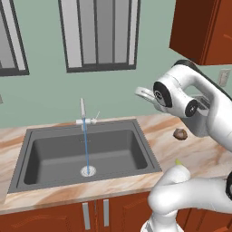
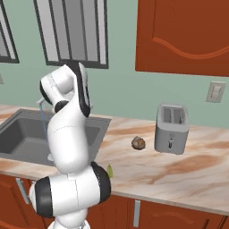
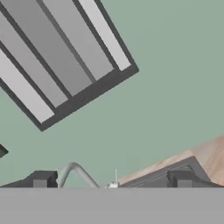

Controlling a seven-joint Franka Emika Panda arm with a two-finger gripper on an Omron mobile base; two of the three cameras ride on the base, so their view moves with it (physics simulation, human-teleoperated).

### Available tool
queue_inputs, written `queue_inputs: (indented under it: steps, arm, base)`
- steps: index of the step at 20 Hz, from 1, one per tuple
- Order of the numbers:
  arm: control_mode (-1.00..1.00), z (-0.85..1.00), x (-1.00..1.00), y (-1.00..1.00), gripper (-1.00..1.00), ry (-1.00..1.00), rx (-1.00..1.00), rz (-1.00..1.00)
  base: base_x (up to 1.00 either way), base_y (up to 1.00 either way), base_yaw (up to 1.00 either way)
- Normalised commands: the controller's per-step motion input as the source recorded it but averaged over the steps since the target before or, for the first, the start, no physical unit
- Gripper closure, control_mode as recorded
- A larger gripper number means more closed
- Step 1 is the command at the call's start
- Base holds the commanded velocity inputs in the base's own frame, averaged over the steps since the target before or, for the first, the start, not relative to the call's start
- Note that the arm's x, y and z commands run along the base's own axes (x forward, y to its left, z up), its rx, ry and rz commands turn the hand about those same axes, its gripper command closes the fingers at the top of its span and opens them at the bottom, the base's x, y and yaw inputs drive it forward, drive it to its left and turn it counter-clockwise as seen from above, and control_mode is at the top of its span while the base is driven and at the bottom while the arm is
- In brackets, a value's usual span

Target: Turn on the sink faucet. Then move the lemon wedge from the counter to the sink. Turn off the sink. Move the vegetable from the sink to the pot next to the stove. Finally move the pot to the front left burner.

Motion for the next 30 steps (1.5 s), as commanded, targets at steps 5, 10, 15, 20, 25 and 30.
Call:
queue_inputs:
  steps: [5, 10, 15, 20, 25, 30]
  arm:
    - [-1.00, 0.92, -0.14, -0.03, -1.00, 0.29, 0.00, -0.20]
    - [-1.00, 0.59, -0.06, 0.00, -1.00, 0.25, -0.05, -0.19]
    - [-1.00, 0.32, -0.07, 0.00, -1.00, -0.05, -0.48, -0.04]
    - [-1.00, 0.61, -0.06, 0.00, -1.00, -0.11, -0.62, 0.02]
    - [-1.00, 0.68, -0.10, 0.00, -1.00, -0.08, -0.61, 0.03]
    - [-1.00, 0.41, -0.09, 0.00, -1.00, -0.11, -0.70, 0.04]
  base:
    - [0.00, 0.00, 0.00]
    - [0.00, 0.00, 0.00]
    - [0.00, 0.00, 0.00]
    - [0.00, 0.00, 0.00]
    - [0.00, 0.00, 0.00]
    - [0.00, 0.00, 0.00]
